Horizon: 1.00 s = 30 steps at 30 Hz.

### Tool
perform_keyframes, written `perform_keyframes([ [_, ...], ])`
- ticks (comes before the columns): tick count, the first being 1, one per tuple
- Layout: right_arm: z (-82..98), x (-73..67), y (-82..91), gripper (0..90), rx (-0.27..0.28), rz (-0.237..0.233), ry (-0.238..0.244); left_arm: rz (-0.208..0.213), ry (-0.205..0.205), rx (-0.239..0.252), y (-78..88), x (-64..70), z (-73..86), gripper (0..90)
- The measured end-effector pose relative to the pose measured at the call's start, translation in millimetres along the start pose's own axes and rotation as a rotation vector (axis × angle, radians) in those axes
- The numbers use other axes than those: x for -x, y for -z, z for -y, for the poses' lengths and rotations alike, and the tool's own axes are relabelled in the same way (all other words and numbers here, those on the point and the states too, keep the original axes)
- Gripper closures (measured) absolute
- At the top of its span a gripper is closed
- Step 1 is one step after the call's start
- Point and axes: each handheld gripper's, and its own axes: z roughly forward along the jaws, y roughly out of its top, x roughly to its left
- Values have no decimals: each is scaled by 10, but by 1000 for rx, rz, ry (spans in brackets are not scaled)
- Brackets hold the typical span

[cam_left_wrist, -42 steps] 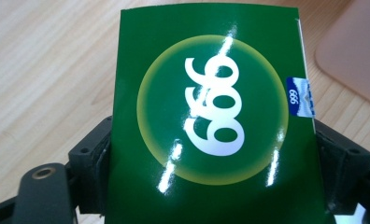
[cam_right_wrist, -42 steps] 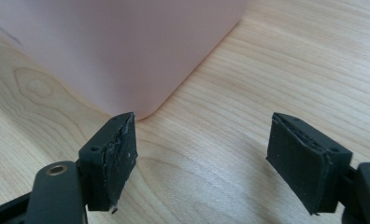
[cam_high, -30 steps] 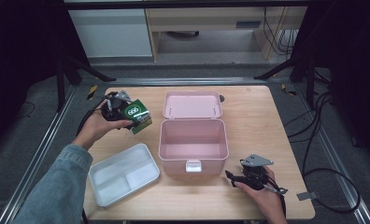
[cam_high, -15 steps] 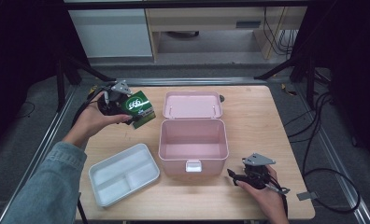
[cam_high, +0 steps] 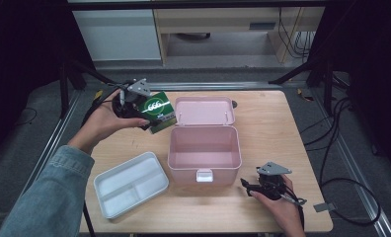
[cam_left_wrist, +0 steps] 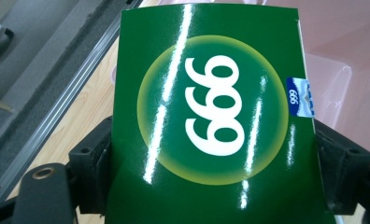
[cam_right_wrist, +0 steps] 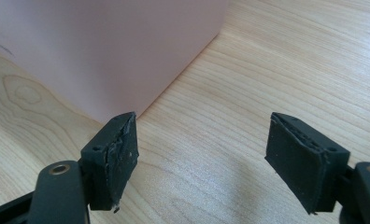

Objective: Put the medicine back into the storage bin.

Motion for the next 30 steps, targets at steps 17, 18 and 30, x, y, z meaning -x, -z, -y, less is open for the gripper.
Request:
perform_keyframes([
  [17, -8, 16, 26, 253, 13, 0, -10, 106, -91, 10, -263, 280, -417, 169],
  [18, -10, 16, 30, 253, 14, 0, -11, 109, -99, 7, -280, 295, -443, 169],
  [30, -15, 44, 43, 254, 25, 3, -11, 168, -162, 6, -471, 432, -740, 170],
])
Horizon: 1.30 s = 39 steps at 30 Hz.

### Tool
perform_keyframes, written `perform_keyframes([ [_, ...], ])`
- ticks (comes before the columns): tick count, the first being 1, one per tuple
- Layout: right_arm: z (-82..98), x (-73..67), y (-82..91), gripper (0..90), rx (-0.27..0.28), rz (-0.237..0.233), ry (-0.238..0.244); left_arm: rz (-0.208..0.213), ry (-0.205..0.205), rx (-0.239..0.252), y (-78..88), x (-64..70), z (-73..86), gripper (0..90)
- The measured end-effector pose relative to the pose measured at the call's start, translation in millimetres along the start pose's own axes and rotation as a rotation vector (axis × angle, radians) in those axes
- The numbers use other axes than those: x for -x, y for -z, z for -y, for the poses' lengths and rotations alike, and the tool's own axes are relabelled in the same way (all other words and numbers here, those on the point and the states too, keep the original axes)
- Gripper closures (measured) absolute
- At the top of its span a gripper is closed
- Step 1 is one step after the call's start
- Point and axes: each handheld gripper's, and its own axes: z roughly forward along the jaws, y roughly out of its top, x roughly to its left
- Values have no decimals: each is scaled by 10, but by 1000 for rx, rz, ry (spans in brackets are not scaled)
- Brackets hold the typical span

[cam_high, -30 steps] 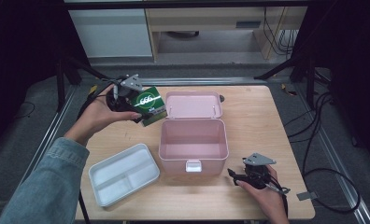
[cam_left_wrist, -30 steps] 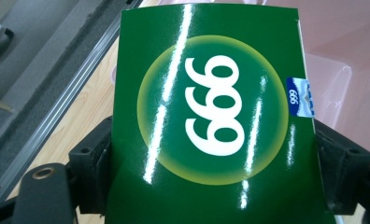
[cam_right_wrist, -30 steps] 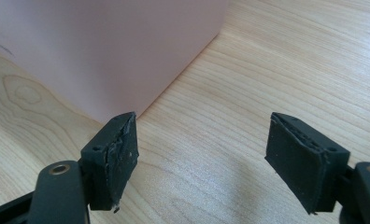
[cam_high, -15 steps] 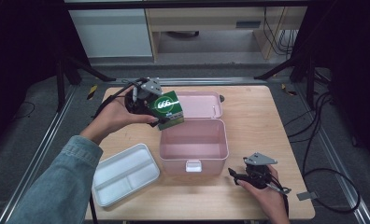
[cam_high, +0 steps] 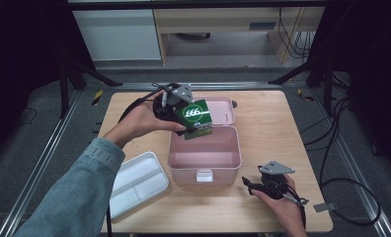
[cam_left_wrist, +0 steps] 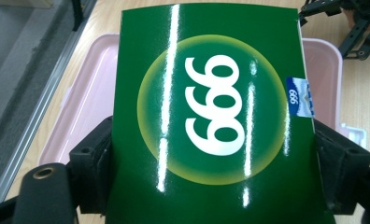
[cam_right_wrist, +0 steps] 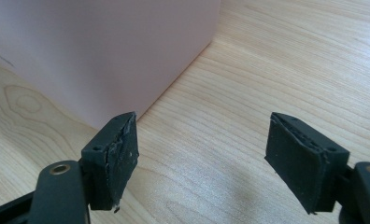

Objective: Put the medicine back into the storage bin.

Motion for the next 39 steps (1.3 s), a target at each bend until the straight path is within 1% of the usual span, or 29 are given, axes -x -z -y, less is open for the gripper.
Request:
perform_keyframes([
  [2, -1, 2, -2, 255, 2, 2, -2, 17, -7, 4, -45, 5, -54, 170],
  [8, 2, 5, 5, 256, 5, 6, -5, 57, -52, -3, -215, 36, -224, 170],
  [11, 14, 9, 19, 256, 4, 11, -8, 74, -64, -2, -297, 50, -277, 170],
  [13, 23, 9, 24, 256, 3, 12, -10, 81, -79, -6, -342, 56, -302, 170],
  [14, 28, 9, 27, 256, 3, 13, -8, 87, -78, -2, -371, 61, -314, 169],
  [16, 36, 4, 35, 256, 1, 14, -13, 96, -92, -8, -418, 54, -339, 169],
  [17, 40, 6, 37, 256, 2, 16, -11, 102, -91, -7, -448, 57, -350, 170],
  [22, 55, 6, 54, 256, -2, 18, -14, 132, -105, -21, -593, 87, -384, 170],
  [26, 65, 16, 61, 256, 0, 21, -11, 151, -111, -23, -692, 90, -392, 170],
  [30, 73, 21, 72, 256, -2, 23, -18, 172, -109, -20, -783, 101, -402, 170],
  [39, 84, 41, 92, 256, 1, 26, -25, 195, -121, -32, -929, 135, -415, 169],
])
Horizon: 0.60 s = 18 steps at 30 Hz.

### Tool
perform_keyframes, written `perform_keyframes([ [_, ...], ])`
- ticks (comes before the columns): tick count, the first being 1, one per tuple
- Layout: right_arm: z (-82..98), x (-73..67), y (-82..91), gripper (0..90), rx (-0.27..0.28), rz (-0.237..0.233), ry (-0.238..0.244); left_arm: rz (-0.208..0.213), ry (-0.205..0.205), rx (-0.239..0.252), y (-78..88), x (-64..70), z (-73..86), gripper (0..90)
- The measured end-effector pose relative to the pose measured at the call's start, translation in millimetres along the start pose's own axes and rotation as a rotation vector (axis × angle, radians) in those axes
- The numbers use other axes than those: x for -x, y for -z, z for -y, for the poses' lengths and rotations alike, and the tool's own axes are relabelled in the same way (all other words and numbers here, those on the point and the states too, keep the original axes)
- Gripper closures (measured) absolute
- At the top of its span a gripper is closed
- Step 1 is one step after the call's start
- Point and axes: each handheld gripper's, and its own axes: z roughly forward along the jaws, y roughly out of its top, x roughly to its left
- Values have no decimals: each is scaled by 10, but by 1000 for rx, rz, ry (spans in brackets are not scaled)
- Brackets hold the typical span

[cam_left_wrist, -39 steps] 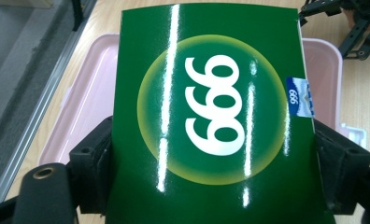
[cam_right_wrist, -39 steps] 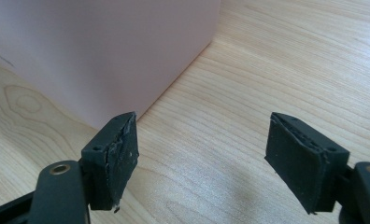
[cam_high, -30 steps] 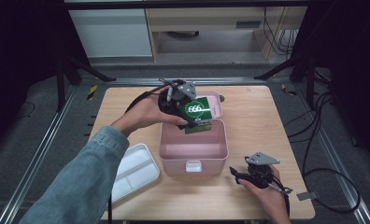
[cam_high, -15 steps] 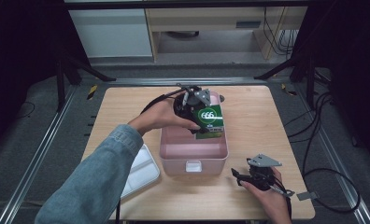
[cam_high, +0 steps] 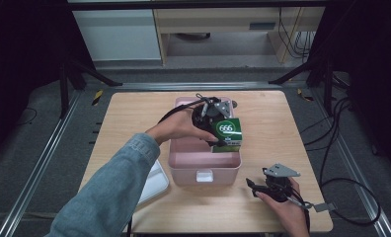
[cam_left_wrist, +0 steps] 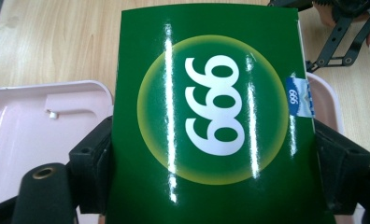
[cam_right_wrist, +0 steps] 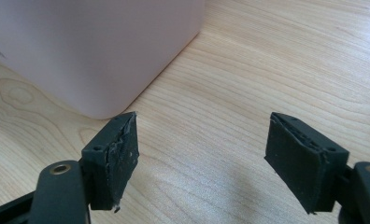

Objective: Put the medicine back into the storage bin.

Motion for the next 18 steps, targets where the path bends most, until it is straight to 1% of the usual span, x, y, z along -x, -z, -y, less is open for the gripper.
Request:
perform_keyframes([
  [10, 2, 1, -1, 256, 0, -3, -2, 21, 0, -13, -98, -11, 43, 167],
  [11, 2, 0, -2, 256, -1, -4, -1, 24, -7, -17, -113, -13, 51, 167],
  [18, 4, -5, -8, 255, -3, -7, 1, 39, 7, -14, -210, -6, 113, 166],
])
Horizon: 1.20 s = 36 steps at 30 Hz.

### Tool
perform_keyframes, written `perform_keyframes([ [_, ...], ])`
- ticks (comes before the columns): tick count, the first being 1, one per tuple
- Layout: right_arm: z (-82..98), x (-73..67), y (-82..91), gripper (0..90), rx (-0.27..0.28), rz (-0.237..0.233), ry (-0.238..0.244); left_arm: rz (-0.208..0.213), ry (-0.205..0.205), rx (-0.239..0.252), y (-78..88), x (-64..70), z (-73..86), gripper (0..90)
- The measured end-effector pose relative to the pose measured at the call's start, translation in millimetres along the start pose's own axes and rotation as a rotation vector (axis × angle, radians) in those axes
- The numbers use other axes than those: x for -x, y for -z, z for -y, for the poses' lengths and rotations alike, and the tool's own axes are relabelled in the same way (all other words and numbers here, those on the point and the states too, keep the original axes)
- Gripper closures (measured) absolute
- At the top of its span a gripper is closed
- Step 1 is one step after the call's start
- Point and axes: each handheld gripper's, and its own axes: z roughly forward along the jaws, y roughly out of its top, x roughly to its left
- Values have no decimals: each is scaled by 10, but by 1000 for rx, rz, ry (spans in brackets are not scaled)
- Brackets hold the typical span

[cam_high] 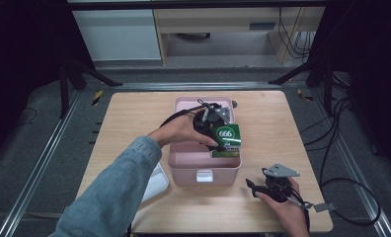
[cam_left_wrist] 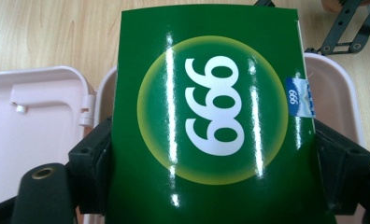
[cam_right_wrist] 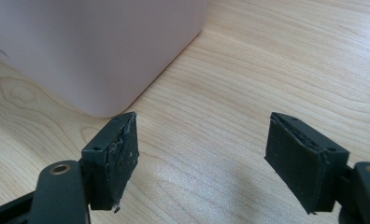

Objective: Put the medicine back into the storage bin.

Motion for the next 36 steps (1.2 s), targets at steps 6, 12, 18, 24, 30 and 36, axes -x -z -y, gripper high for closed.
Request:
perform_keyframes([
  [6, 1, -3, 0, 255, 0, -1, -1, 5, 11, 1, -73, 6, 57, 166],
  [12, 4, -11, -1, 255, -5, -3, 0, 10, 7, -2, -169, 42, 104, 165],
  [18, 7, -15, -7, 255, -5, -3, 0, 16, 17, 5, -258, 61, 177, 164],
  [24, 8, -17, -11, 255, -7, -4, -1, 18, 27, 5, -324, 69, 224, 164],
  [30, 11, -16, -7, 255, -4, -5, -4, 19, 28, -3, -374, 68, 241, 164],
  [36, 11, -16, -7, 255, -5, -5, -3, 24, 40, 0, -440, 53, 295, 164],
])
